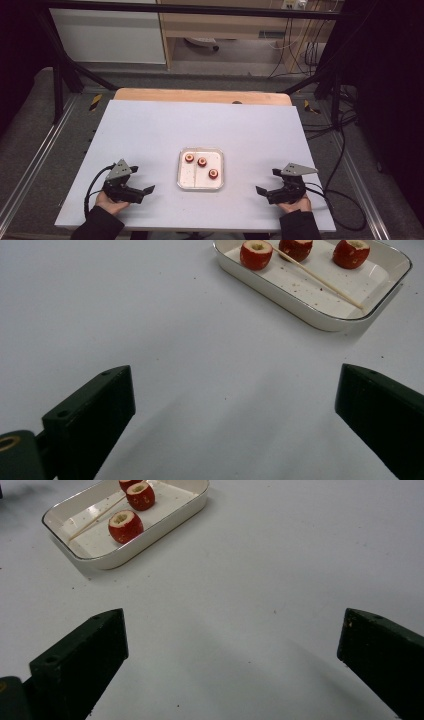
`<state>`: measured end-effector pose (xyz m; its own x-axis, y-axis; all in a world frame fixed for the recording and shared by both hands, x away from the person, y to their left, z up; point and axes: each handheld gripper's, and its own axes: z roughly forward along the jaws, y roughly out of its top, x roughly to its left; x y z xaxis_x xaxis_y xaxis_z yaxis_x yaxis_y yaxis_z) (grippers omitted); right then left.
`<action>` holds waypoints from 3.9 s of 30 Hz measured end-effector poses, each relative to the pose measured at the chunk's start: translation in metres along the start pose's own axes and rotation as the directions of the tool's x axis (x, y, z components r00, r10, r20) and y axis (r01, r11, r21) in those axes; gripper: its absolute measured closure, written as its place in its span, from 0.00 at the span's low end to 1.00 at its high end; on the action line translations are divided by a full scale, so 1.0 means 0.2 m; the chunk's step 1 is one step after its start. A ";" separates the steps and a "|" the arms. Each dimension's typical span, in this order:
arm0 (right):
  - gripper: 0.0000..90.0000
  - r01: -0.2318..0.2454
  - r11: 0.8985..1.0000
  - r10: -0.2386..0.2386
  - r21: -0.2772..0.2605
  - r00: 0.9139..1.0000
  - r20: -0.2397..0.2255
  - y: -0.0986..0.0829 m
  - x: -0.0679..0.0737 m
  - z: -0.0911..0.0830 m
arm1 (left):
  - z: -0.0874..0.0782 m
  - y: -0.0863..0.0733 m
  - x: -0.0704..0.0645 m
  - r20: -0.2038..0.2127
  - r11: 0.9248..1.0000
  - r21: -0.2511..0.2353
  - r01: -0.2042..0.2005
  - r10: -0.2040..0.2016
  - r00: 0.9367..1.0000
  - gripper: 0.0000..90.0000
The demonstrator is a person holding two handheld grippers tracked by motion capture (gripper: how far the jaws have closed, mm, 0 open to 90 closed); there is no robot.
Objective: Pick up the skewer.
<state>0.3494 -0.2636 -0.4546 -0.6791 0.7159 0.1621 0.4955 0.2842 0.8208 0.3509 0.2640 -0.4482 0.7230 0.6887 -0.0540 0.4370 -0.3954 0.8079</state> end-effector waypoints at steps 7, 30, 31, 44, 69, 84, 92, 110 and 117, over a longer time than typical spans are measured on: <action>0.01 -0.006 1.000 0.006 -0.002 1.000 0.000 0.00 0.00 0.01 | 0.01 0.02 -0.02 0.001 1.000 0.001 0.004 -0.004 1.000 0.04; 0.01 -0.003 1.000 0.003 -0.002 1.000 0.010 0.00 0.00 0.00 | 0.17 0.28 -0.25 0.076 0.998 0.056 -0.019 0.015 0.997 0.62; 0.01 -0.005 1.000 0.005 -0.001 1.000 0.009 0.00 0.00 0.00 | 0.18 0.30 -0.27 0.085 0.998 0.056 -0.022 0.017 0.996 0.64; 0.01 -0.003 1.000 0.003 0.001 1.000 0.009 0.00 0.00 0.00 | 0.36 0.40 -0.40 0.145 0.995 0.085 -0.056 0.043 0.989 0.99; 0.01 -0.003 1.000 0.003 0.005 1.000 0.008 0.00 0.00 0.01 | 0.49 0.34 -0.44 0.161 0.980 0.167 -0.107 0.080 0.984 1.00; 0.01 0.001 1.000 -0.001 0.014 1.000 0.011 0.00 0.00 0.01 | 0.41 0.31 -0.37 0.095 0.977 0.184 -0.103 0.087 0.992 1.00; 0.01 -0.001 1.000 0.001 0.014 1.000 0.012 0.00 0.00 0.01 | 0.37 0.38 -0.33 0.000 0.994 0.105 -0.015 0.015 1.000 0.79; 0.01 -0.007 1.000 0.007 0.011 1.000 0.008 0.00 0.00 0.02 | 0.52 0.37 -0.37 -0.112 0.989 0.117 0.094 -0.081 0.990 0.87; 0.01 -0.007 1.000 0.007 0.011 1.000 0.007 0.00 0.00 0.02 | 0.54 0.35 -0.39 -0.154 0.989 0.099 0.109 -0.093 0.984 0.96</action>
<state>0.3506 -0.2618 -0.4568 -0.6718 0.7224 0.1636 0.5062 0.2865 0.8135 0.3826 0.1171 -0.4500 0.5882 0.8079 -0.0377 0.5639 -0.3762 0.7352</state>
